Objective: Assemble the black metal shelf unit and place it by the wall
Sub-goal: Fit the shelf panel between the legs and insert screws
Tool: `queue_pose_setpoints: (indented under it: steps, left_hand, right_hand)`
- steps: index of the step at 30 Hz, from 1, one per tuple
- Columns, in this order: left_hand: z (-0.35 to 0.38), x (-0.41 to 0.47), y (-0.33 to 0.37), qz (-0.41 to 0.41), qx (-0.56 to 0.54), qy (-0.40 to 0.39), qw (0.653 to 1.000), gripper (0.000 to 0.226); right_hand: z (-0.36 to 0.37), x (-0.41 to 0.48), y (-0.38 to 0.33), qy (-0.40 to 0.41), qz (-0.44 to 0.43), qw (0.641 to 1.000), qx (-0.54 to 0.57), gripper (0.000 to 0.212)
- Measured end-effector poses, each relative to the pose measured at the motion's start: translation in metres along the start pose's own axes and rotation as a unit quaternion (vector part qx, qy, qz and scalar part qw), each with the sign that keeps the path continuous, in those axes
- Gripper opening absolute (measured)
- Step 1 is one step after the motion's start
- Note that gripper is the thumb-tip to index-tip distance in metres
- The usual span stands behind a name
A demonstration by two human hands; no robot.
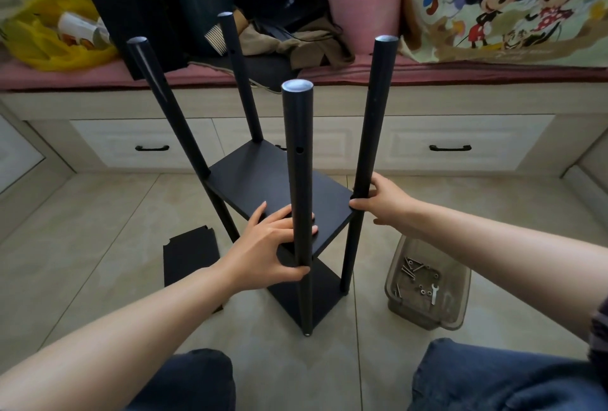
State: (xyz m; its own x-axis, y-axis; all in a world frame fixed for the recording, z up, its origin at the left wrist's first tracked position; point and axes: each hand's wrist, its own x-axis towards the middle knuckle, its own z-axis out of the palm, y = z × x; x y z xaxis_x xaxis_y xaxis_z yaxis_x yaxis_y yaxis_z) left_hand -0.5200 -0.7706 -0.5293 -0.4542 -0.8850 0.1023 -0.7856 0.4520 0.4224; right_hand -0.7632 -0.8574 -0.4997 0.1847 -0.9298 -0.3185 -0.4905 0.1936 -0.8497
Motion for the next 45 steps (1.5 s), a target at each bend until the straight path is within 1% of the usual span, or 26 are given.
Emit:
queue_pose_setpoints:
  steps: [3,6,7,9,11,12,13,15,16,18,20,22,26,29,31,33,36,39,40,43,45]
  left_hand:
    - [-0.004,-0.005,-0.007,-0.005,0.001,0.001,1.0,0.071]
    - [-0.006,-0.014,-0.011,-0.027,-0.004,0.022,0.999,0.077]
    - [-0.007,-0.016,-0.011,-0.047,-0.013,0.034,0.998,0.082]
    - [-0.007,-0.019,-0.015,-0.112,-0.048,0.057,0.991,0.098]
    - [-0.005,-0.02,-0.02,-0.193,-0.112,0.068,0.972,0.108]
    - [-0.003,-0.021,-0.021,-0.233,-0.159,0.069,0.957,0.109]
    - [-0.001,-0.021,-0.02,-0.269,-0.211,0.065,0.938,0.106]
    - [0.004,-0.017,-0.014,-0.313,-0.29,0.045,0.903,0.089]
    - [0.005,-0.013,-0.012,-0.318,-0.308,0.036,0.896,0.077]
    - [0.006,-0.007,-0.007,-0.308,-0.318,0.03,0.896,0.06]
    - [0.004,-0.006,-0.007,-0.3,-0.33,0.03,0.894,0.055]
    - [0.002,-0.007,-0.008,-0.297,-0.335,0.03,0.894,0.056]
    - [-0.003,-0.006,-0.004,-0.293,-0.324,0.026,0.899,0.06]
    - [-0.004,-0.003,-0.002,-0.286,-0.313,0.025,0.906,0.057]
    - [-0.005,-0.001,0.0,-0.287,-0.311,0.032,0.905,0.05]
    - [-0.003,0.002,0.004,-0.297,-0.332,0.063,0.893,0.044]
    - [0.004,0.006,0.014,-0.319,-0.382,0.141,0.856,0.04]
    - [0.01,0.008,0.017,-0.34,-0.414,0.187,0.823,0.039]
    - [0.011,0.008,0.017,-0.346,-0.415,0.189,0.82,0.038]
    - [0.011,0.007,0.015,-0.352,-0.409,0.184,0.822,0.036]
    - [0.012,0.008,0.014,-0.356,-0.404,0.181,0.823,0.035]
  right_hand:
    - [0.005,0.0,-0.001,0.001,0.023,1.0,-0.012,0.047]
    - [0.01,0.0,-0.002,-0.004,0.034,0.999,-0.017,0.044]
    - [0.011,-0.001,-0.002,-0.005,0.034,0.999,-0.022,0.043]
    - [0.013,-0.004,-0.002,-0.002,0.031,0.999,-0.027,0.043]
    - [0.016,-0.008,-0.001,-0.001,0.028,0.999,-0.03,0.042]
    - [0.017,-0.01,-0.001,-0.003,0.026,0.999,-0.034,0.041]
    - [0.019,-0.013,-0.001,-0.006,0.025,0.999,-0.038,0.039]
    - [0.023,-0.017,-0.002,-0.009,0.024,0.999,-0.048,0.03]
    - [0.024,-0.019,-0.003,-0.009,0.024,0.998,-0.053,0.025]
    - [0.026,-0.023,-0.006,-0.011,0.023,0.998,-0.063,0.018]
    - [0.025,-0.026,-0.008,-0.015,0.023,0.997,-0.071,0.014]
    - [0.023,-0.026,-0.01,-0.026,0.026,0.996,-0.08,0.014]
    - [0.019,-0.022,-0.013,-0.052,0.041,0.996,-0.064,0.04]
    - [0.015,-0.019,-0.013,-0.058,0.049,0.995,-0.065,0.048]
    - [0.012,-0.019,-0.014,-0.06,0.044,0.994,-0.077,0.049]
    - [0.012,-0.018,-0.016,-0.056,0.037,0.994,-0.082,0.05]
    - [0.013,-0.018,-0.017,-0.045,0.027,0.994,-0.092,0.049]
    - [0.012,-0.018,-0.015,-0.045,0.005,0.99,-0.13,0.035]
    - [0.011,-0.018,-0.013,-0.046,-0.007,0.988,-0.147,0.032]
    - [0.011,-0.018,-0.011,-0.05,-0.016,0.985,-0.162,0.043]
    - [0.011,-0.018,-0.011,-0.052,-0.012,0.985,-0.165,0.041]
